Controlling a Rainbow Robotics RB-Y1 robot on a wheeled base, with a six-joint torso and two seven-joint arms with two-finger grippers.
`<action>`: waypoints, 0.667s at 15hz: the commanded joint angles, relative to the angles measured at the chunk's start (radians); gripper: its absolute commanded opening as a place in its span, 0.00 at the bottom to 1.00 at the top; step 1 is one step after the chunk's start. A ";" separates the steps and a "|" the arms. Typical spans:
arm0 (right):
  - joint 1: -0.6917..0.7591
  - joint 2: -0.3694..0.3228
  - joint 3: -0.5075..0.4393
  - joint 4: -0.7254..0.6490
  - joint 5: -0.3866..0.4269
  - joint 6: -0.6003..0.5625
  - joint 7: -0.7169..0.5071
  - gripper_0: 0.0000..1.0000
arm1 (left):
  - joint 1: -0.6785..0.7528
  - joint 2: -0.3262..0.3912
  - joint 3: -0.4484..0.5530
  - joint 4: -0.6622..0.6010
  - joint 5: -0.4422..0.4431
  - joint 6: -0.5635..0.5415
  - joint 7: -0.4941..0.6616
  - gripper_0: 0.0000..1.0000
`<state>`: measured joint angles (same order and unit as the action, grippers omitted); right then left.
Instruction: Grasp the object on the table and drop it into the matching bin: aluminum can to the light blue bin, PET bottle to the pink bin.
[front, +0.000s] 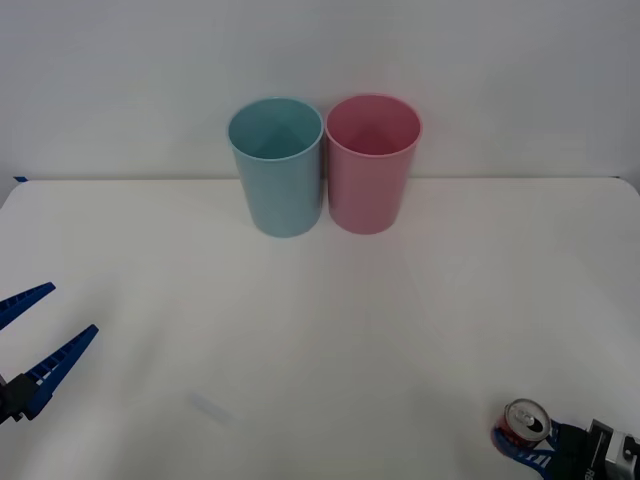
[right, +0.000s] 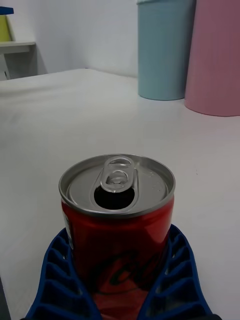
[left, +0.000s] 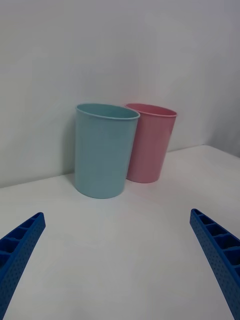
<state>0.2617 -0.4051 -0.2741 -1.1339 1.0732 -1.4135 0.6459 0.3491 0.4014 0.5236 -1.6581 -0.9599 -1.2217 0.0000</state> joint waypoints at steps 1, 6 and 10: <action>0.024 -0.006 -0.002 -0.053 -0.019 0.001 -0.014 0.00 | 0.000 0.000 0.000 0.000 0.000 0.000 0.000 1.00; 0.102 -0.020 -0.002 -0.218 -0.075 0.001 -0.115 0.00 | 0.000 0.000 0.000 0.000 0.000 0.000 0.000 1.00; 0.134 -0.029 -0.007 -0.354 -0.116 0.001 -0.239 0.00 | 0.000 0.000 0.000 0.000 0.000 0.000 0.000 1.00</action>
<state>0.3930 -0.4318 -0.2793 -1.4595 0.9647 -1.4128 0.4353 0.3491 0.4014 0.5236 -1.6581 -0.9599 -1.2217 0.0000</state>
